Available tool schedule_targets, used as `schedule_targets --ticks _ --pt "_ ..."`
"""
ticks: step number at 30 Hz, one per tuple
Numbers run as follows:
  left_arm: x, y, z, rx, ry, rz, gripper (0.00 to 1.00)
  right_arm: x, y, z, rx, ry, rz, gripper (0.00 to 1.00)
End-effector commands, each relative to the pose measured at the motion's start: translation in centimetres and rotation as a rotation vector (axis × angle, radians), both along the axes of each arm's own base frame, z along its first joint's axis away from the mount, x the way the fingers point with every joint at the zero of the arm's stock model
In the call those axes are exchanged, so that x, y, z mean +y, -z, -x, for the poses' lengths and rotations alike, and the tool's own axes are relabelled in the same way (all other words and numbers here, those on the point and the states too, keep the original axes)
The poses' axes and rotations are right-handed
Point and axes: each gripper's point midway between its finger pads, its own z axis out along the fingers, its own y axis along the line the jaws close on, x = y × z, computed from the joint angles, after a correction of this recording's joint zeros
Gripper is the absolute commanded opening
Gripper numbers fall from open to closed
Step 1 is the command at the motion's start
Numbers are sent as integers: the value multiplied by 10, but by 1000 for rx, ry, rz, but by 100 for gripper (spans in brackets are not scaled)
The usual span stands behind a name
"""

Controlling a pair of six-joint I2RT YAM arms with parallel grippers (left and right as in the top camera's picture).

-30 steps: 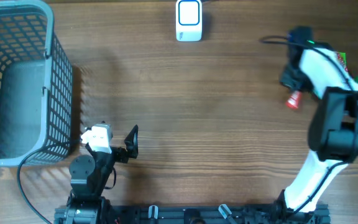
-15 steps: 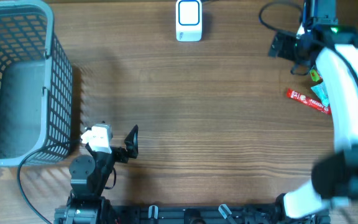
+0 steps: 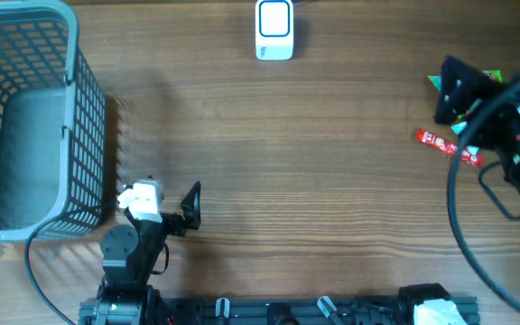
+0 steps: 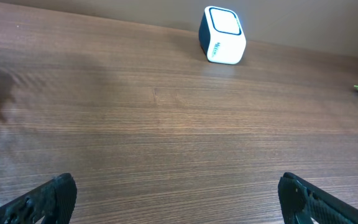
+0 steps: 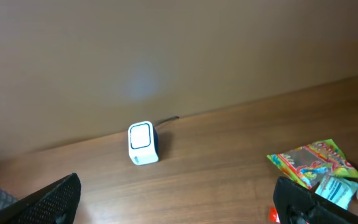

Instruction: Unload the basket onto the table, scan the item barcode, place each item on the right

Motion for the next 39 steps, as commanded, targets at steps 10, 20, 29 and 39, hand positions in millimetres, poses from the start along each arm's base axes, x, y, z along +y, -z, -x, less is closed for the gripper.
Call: schedule_targets --ticks 10,20,29,39 --pt "-3 1 1 5 14 6 100 -19 3 85 -473 41 83 100" --pt "-3 1 1 5 14 6 100 -9 112 70 -753 -18 100 100" --pt "-3 1 1 5 14 6 100 -21 225 27 -534 35 62 100" --pt "-3 1 1 5 14 6 100 -20 280 20 -350 30 41 100"
